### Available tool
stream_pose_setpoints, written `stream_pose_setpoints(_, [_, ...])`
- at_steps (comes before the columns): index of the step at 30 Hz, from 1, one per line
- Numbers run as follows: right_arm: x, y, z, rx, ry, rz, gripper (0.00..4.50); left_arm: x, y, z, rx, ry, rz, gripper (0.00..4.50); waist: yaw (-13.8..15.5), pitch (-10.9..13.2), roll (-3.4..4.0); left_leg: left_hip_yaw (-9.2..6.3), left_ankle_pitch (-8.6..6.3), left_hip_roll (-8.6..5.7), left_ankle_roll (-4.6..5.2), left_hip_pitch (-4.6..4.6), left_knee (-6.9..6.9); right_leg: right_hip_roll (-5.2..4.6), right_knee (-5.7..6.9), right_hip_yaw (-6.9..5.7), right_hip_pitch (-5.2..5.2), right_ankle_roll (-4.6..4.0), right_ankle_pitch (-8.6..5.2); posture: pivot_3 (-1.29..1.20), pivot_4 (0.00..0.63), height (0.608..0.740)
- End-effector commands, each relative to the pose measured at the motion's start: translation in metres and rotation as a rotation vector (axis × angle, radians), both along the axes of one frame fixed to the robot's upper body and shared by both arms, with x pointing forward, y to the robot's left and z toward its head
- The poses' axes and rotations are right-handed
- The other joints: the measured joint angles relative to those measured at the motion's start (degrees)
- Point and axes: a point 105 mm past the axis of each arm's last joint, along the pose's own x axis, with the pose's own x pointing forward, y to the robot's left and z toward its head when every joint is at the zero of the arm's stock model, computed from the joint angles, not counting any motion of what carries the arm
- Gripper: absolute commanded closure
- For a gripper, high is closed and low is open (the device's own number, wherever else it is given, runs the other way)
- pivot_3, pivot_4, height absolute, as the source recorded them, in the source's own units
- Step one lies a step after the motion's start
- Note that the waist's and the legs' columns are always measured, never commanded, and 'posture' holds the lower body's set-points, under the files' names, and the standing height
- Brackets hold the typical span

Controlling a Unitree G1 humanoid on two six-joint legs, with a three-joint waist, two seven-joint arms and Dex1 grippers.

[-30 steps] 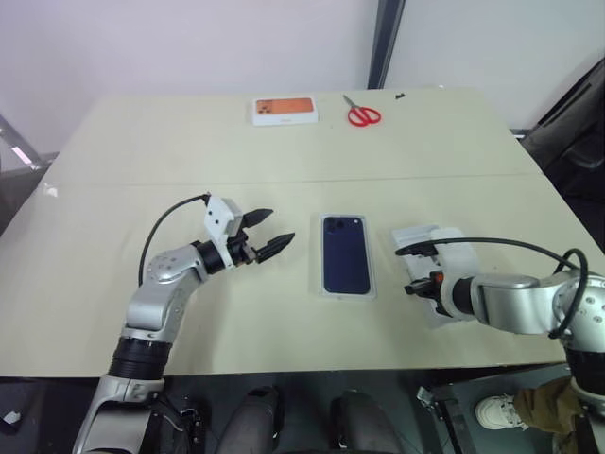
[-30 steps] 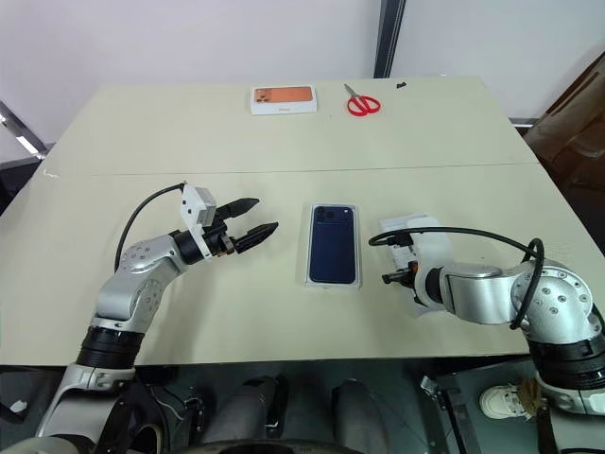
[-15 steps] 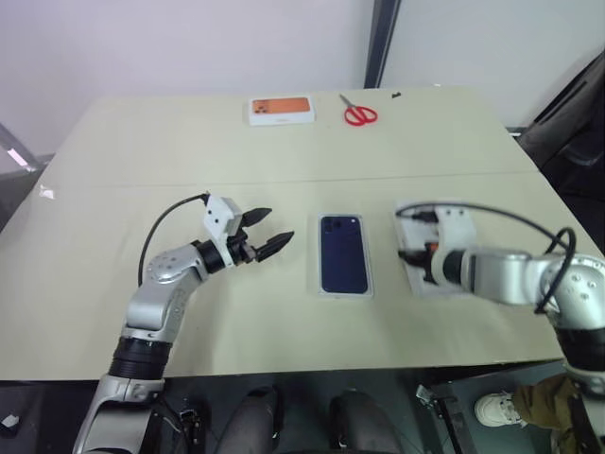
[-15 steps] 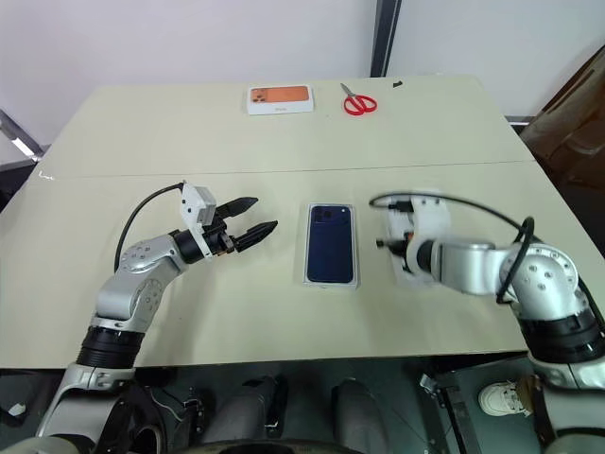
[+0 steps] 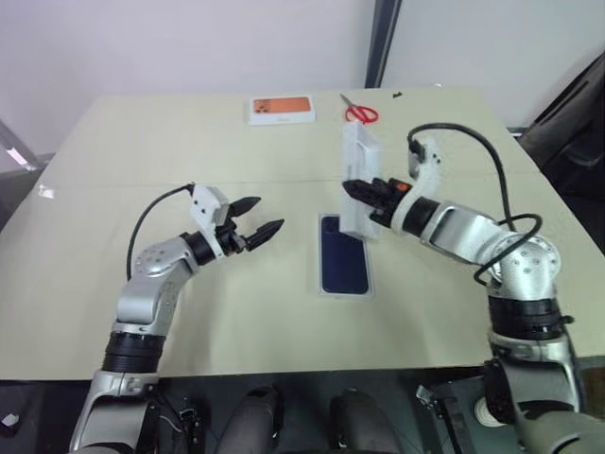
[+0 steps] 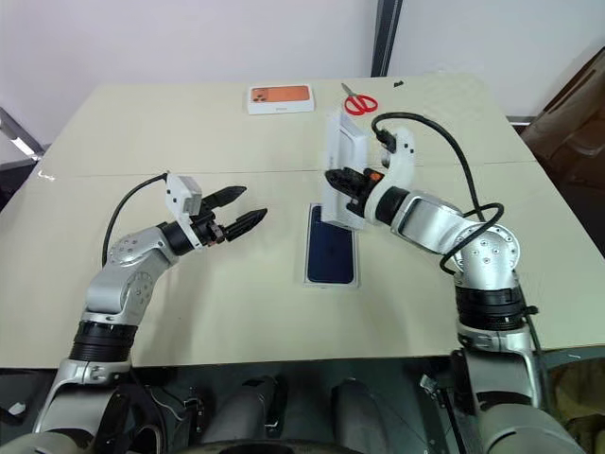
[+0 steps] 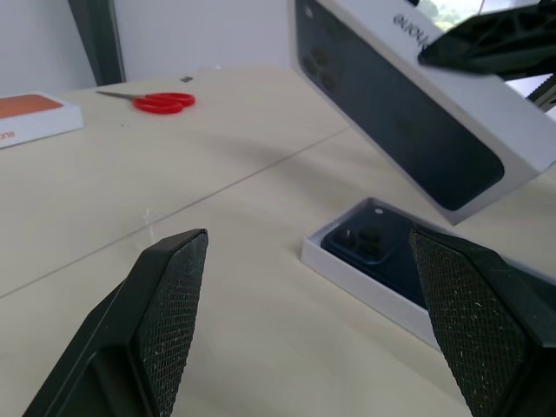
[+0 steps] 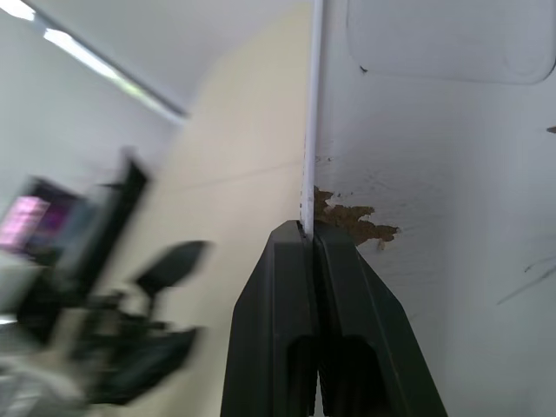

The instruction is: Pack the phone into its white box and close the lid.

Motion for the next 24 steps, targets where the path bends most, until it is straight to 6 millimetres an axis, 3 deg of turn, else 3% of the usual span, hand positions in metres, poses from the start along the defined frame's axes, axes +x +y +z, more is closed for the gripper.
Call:
stream_pose_setpoints(1, [-0.012, 0.01, 0.015, 0.102, -0.042, 0.078, 4.48, 0.0, 0.006, 0.02, -0.042, -0.048, 0.013, 0.57, 0.15, 0.0, 0.0, 0.0, 0.0, 0.0, 0.0, 0.0, 0.01, -0.01, 0.0, 0.0, 0.0, 0.0, 0.0, 0.0, 0.15, 0.734])
stream_pose_setpoints(7, [-0.027, 0.037, -0.005, 0.196, 0.06, 0.175, 4.48, -0.001, 0.009, 0.029, -0.087, -0.047, 0.014, 0.57, -0.11, 0.0, 0.0, 0.0, 0.0, -0.01, -0.01, 0.0, -0.01, -0.02, 0.02, 0.02, -0.04, 0.0, 0.0, 0.0, 0.15, 0.734])
stream_pose_setpoints(14, [-0.043, 0.061, -0.006, 0.263, 0.102, 0.276, 4.48, -0.006, 0.014, 0.032, -0.087, -0.052, 0.002, 0.57, -0.22, 0.0, 0.01, 0.0, 0.01, 0.0, -0.02, 0.0, -0.04, -0.02, 0.03, 0.03, -0.08, 0.0, 0.0, 0.0, 0.15, 0.734])
stream_pose_setpoints(19, [-0.053, 0.071, -0.011, 0.283, 0.142, 0.334, 4.48, -0.01, 0.012, 0.029, -0.083, -0.046, -0.007, 0.57, -0.11, 0.0, 0.02, 0.0, 0.01, -0.01, -0.02, 0.0, -0.03, -0.02, 0.03, 0.03, -0.07, 0.0, 0.0, 0.0, 0.15, 0.734])
stream_pose_setpoints(24, [-0.05, 0.068, -0.041, 0.25, 0.24, 0.286, 4.48, -0.013, 0.011, 0.026, -0.074, -0.038, -0.012, 0.57, -0.14, 0.0, 0.02, 0.0, 0.01, -0.01, -0.02, 0.0, -0.03, -0.02, 0.02, 0.03, -0.07, 0.0, 0.0, 0.0, 0.15, 0.734])
